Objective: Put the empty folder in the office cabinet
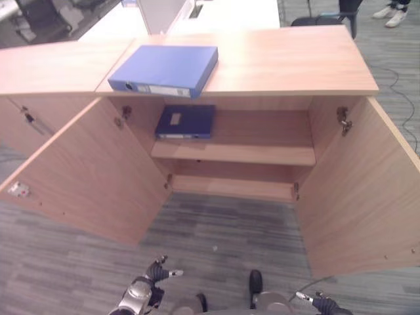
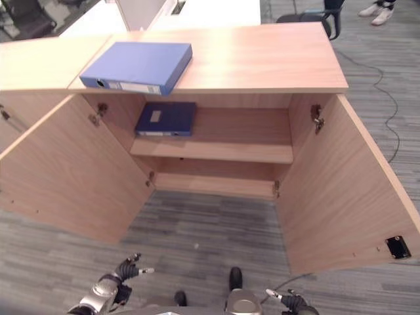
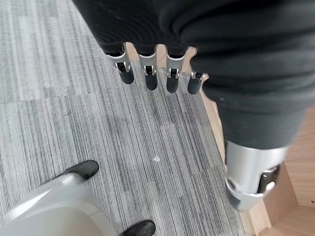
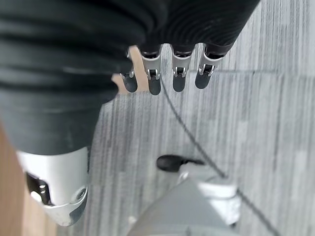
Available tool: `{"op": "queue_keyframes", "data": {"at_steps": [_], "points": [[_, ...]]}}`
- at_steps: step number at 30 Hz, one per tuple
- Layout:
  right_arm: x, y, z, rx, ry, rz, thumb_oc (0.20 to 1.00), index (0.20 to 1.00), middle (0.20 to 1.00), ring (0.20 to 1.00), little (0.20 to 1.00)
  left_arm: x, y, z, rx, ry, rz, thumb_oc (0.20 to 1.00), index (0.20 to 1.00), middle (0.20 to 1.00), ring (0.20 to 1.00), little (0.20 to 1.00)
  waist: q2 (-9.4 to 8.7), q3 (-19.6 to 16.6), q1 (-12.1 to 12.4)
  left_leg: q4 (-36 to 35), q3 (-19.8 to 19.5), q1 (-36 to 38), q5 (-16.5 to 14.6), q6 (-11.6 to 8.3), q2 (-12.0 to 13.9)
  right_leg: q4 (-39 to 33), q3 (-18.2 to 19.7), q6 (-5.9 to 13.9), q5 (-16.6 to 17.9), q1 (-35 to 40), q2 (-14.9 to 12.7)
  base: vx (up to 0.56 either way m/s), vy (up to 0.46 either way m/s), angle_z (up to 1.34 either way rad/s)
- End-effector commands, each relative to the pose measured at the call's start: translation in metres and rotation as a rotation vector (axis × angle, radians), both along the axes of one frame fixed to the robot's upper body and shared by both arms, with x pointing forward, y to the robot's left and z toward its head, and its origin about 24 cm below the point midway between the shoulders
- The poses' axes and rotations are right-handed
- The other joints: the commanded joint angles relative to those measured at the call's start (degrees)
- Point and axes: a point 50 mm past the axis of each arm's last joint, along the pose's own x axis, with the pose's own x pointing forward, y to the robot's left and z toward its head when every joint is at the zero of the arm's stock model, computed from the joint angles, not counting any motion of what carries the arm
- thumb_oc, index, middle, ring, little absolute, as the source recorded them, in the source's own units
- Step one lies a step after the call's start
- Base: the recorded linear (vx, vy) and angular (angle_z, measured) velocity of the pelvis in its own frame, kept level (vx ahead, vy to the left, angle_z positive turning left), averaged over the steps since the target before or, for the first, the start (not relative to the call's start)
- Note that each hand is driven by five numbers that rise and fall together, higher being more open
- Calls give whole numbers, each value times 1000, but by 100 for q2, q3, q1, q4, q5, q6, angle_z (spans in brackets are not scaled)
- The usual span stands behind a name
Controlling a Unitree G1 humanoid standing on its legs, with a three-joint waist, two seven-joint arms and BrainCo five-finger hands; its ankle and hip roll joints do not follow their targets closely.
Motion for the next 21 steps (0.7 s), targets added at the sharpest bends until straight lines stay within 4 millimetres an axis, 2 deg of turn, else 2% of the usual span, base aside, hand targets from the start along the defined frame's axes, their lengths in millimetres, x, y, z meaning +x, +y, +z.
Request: {"op": "queue_keyframes", "data": {"at_steps": [1, 4, 7, 8, 9, 10, 13, 16, 17, 21], "points": [[-18, -17, 3, -50, 51, -37, 1000, 1000, 1000, 1000, 1000, 14, -1, 8, -17, -73, 24, 1000, 1000, 1000, 1000, 1000, -98, 92, -38, -360, 325, -62, 408, 373, 256, 670, 398, 246, -1021, 511, -285, 184, -5, 7], [-25, -20, 3, -56, 76, -44, 1000, 1000, 1000, 1000, 1000, 6, 2, 4, -11, -48, 40, 1000, 1000, 1000, 1000, 1000, -56, 16, 52, -1187, 322, -181, 391, 399, 367, 625, 468, 314, -1138, 656, -243, 242, 34, -14], [-23, -20, 3, -61, 70, -38, 1000, 1000, 1000, 1000, 1000, -1, 4, 1, -6, -19, 60, 1000, 1000, 1000, 1000, 1000, 28, 9, 220, -2046, 12, -391, 777, 357, 292, 593, 662, 352, -1351, 944, -126, 329, 57, 19], [-20, -19, 3, -63, 65, -35, 1000, 1000, 1000, 1000, 1000, -6, 7, -2, -1, -2, 83, 1000, 1000, 1000, 1000, 1000, 31, 23, 328, -2291, -118, -598, 833, 361, 226, 612, 869, 350, -1485, 1138, -75, 557, 133, -31], [-19, -17, 2, -58, 67, -18, 1000, 1000, 1000, 1000, 1000, -17, 11, -5, 5, 27, 113, 1000, 1000, 1000, 1000, 1000, 76, -63, 409, -2501, -276, -544, 909, 348, 242, 582, 1090, 407, -1604, 1325, -36, 603, 214, -47], [-23, -14, 1, -48, 78, -15, 1000, 1000, 1000, 1000, 1000, -22, 12, -7, 8, 47, 113, 1000, 1000, 1000, 1000, 1000, 98, -162, 412, -2576, -255, -428, 1053, 325, 260, 495, 1115, 450, -1605, 1410, -92, 463, 239, -84], [-22, -6, -3, -27, 84, 8, 1000, 1000, 1000, 1000, 1000, -23, 11, -8, 18, 56, 92, 1000, 1000, 1000, 1000, 1000, 27, -353, 455, -2690, -48, -314, 1041, 403, 224, 283, 1216, 640, -1375, 1383, -290, 216, 235, -119], [-15, 5, -5, -7, 88, 54, 1000, 1000, 1000, 1000, 1000, -14, 10, -4, 27, 25, 52, 1000, 1000, 1000, 1000, 1000, -206, -429, 502, -2539, 223, -234, 641, 632, -48, 365, 1278, 941, -1061, 1243, -691, 253, 325, -45], [-12, 6, -5, -5, 80, 55, 1000, 1000, 1000, 1000, 1000, -13, 11, -3, 29, 20, 49, 1000, 1000, 1000, 1000, 1000, -278, -427, 518, -2431, 255, -267, 518, 699, -145, 406, 1281, 1018, -851, 1183, -790, 143, 209, -13], [-9, 8, -5, -1, 69, 54, 1000, 1000, 1000, 1000, 1000, -11, 12, -2, 35, 17, 42, 1000, 1000, 1000, 1000, 1000, -346, -436, 522, -2325, 286, -316, 402, 760, -235, 433, 1271, 1088, -602, 1122, -895, 43, 107, -3]]}}
